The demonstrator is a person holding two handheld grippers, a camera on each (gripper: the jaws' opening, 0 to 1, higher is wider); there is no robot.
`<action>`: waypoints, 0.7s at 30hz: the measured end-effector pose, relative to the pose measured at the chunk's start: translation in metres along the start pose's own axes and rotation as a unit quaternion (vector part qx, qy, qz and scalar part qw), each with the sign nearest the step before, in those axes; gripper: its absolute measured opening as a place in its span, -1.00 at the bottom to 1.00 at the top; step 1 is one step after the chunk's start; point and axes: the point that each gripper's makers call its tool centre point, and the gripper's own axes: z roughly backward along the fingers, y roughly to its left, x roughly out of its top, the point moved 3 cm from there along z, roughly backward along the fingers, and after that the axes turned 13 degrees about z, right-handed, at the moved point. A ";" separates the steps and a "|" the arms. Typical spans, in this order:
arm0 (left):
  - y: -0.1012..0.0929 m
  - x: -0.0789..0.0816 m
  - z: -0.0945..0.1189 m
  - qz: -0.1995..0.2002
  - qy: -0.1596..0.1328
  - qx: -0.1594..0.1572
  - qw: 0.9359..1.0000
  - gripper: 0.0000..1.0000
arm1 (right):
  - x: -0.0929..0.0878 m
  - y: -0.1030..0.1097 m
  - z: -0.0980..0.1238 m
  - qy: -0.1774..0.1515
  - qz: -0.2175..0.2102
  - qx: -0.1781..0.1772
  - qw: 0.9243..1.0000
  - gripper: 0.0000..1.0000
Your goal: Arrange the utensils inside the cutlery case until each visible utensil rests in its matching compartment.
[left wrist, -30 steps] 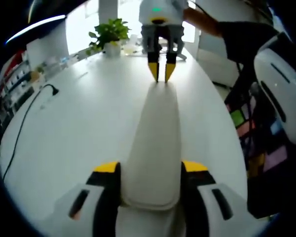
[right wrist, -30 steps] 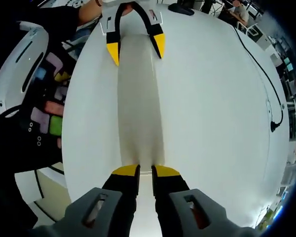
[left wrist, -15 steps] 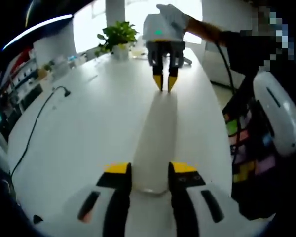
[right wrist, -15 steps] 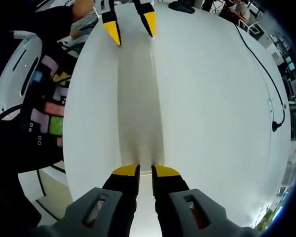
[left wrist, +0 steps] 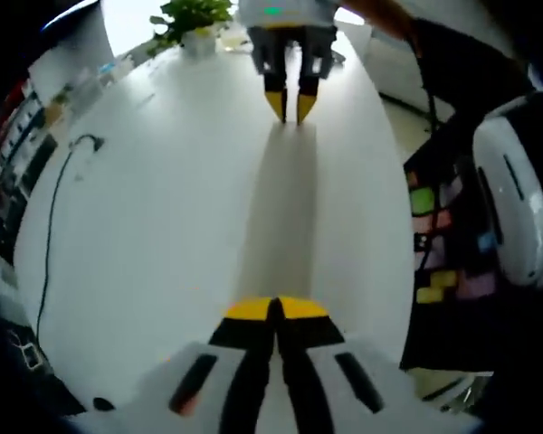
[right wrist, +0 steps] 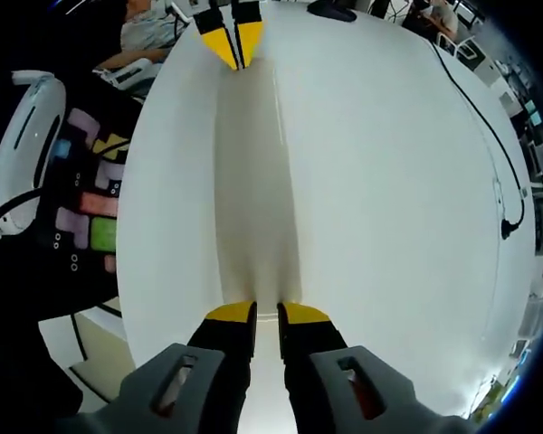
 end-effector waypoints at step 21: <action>0.006 -0.003 -0.008 0.055 0.092 -0.062 0.992 -1.00 | -0.001 -0.002 0.000 -0.014 0.010 0.013 1.000 -0.85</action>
